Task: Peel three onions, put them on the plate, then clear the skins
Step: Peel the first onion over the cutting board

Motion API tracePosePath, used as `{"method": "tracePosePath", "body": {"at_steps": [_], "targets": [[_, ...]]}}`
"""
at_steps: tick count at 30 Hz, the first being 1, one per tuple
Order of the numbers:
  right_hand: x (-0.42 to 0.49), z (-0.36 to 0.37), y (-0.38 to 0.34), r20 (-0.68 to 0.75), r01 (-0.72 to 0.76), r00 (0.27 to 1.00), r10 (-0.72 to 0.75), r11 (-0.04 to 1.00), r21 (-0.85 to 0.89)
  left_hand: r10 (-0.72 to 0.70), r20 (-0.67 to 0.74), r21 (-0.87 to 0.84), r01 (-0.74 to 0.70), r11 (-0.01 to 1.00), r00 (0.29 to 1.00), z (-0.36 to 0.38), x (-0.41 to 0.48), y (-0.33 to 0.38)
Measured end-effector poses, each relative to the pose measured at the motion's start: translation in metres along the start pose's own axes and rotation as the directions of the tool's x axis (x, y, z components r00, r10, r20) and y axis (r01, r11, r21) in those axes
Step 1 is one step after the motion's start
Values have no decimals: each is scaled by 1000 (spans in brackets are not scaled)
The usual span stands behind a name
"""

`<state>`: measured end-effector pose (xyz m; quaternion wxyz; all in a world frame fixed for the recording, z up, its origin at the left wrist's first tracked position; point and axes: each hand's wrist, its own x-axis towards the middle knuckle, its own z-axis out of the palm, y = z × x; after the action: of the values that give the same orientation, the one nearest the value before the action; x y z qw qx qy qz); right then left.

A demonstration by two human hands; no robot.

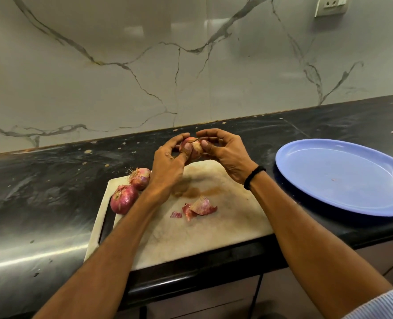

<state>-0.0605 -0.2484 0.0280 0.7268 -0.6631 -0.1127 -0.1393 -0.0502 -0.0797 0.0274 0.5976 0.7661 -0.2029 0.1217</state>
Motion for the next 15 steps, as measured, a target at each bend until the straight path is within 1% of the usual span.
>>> {"method": "tracePosePath", "body": {"at_steps": [4,7,10,12,15], "targets": [[-1,4,2,8,41,999,-41,997,-72,-43,10,-15,43,999,999,-3,2,-5],[-1,9,2,27,18,1000,-16,996,-87,-35,1,14,35,999,999,-3,2,-7],[-2,11,-1,13,-4,1000,5,997,-73,-34,3,29,34,999,999,-4,2,-7],[-3,10,-1,-10,-15,1000,14,997,-77,-43,27,38,42,998,999,-4,1,-6],[-4,9,-1,-48,-38,998,34,996,-77,-52,99,75,44,996,994,-4,-1,-4]]}}
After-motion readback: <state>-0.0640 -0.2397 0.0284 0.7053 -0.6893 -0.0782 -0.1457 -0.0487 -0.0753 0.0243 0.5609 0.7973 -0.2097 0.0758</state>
